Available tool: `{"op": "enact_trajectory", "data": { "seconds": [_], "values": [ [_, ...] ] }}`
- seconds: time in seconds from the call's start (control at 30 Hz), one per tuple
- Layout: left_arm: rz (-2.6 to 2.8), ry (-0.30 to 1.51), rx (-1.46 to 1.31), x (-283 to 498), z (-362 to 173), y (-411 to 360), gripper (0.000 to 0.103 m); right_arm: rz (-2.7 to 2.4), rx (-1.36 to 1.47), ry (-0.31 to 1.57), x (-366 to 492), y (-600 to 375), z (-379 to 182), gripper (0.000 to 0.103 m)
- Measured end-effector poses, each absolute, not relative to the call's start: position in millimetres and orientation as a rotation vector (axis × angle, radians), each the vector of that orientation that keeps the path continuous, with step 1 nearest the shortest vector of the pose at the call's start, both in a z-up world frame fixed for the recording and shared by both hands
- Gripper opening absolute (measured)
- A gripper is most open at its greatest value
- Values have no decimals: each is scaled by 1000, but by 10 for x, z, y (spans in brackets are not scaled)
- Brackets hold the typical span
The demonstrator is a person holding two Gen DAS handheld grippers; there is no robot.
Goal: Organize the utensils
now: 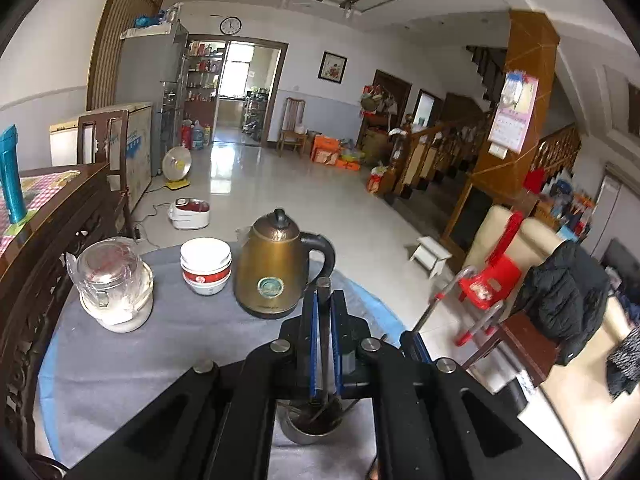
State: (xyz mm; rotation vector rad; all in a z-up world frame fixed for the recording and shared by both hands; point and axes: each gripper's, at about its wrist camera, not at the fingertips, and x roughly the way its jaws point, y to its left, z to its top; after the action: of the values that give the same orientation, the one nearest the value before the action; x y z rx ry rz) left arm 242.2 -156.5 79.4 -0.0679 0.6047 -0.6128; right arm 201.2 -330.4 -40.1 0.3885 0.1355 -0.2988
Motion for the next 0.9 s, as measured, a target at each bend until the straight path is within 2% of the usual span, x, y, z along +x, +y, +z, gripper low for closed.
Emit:
{"op": "enact_trajectory", "data": {
  "seconds": [0.37,0.43,0.47,0.5,0.53,0.57,0.6,0.73,0.9],
  "values": [
    [-584,792,3,2515,84,-1643,7,-200,509,272,1739,-3521,-662,9],
    [-578,772,21,2426,89,-1544,11,-171,531,289,1628,-3533,-666,10],
    [-567,749,37,2362,100,-1484,19,-160,545,290,1587,-3541,-665,11],
    [-558,732,51,2318,102,-1433,27,-147,571,284,1507,-3558,-669,18],
    [-539,710,61,2255,104,-1338,43,-140,593,277,1435,-3569,-680,31],
    [-530,695,62,2213,104,-1265,48,-135,611,270,1364,-3555,-694,40],
    [-518,675,67,2151,87,-1152,48,-123,632,254,1262,-3547,-717,60],
    [-447,676,93,2041,-93,-723,49,-109,593,267,1021,-3397,-745,61],
    [-338,790,66,2039,-580,-187,50,-56,495,345,827,-3040,-936,60]
  ]
}}
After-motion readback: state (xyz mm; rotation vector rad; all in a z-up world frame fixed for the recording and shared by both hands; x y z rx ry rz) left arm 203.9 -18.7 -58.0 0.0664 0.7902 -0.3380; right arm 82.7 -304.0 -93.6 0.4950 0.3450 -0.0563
